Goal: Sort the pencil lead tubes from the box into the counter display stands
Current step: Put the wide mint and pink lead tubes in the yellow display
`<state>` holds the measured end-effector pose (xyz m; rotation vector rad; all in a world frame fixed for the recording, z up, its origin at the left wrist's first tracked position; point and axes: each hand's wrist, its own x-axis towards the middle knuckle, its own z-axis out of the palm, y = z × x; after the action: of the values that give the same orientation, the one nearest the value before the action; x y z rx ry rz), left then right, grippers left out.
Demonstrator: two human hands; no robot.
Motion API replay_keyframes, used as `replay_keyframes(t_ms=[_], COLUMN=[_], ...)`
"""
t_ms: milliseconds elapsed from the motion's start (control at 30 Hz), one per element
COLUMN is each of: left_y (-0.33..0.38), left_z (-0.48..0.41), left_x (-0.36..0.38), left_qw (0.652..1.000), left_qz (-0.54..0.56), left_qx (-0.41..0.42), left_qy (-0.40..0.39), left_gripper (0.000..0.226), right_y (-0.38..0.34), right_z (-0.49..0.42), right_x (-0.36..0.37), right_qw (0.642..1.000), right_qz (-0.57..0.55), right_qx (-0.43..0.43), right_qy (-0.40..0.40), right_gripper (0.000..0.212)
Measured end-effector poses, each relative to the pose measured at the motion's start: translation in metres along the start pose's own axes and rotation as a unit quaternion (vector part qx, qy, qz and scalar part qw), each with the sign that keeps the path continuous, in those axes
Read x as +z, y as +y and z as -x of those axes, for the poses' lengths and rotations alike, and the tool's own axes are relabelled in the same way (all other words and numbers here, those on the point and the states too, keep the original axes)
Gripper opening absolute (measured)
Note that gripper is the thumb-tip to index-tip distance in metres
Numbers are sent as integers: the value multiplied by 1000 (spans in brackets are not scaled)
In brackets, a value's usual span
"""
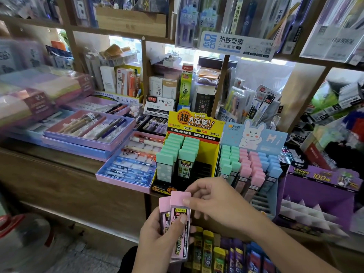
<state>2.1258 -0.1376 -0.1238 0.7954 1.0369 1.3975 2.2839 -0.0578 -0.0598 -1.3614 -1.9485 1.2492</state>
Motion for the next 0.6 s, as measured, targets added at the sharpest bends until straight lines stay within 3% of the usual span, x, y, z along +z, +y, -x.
replay_keyframes(t_ms=[200,400,600], left_y=[-2,-6,-13], left_z=[-2,-4,-6], left_x=[0,-2,-4], left_qw=[1000,998,997], left_qz=[7,52,73], left_qx=[-9,-35,-31], left_qy=[12,21,13], left_gripper=[29,22,23], right_y=[4,-2,-14], right_z=[1,-3,-14], right_x=[-4,-30,-52], right_qw=[999,991,981], right_qz=[-49,-101,-67], right_qx=[11,-8,-65], right_qy=[20,91,168], right_gripper=[9,8,11])
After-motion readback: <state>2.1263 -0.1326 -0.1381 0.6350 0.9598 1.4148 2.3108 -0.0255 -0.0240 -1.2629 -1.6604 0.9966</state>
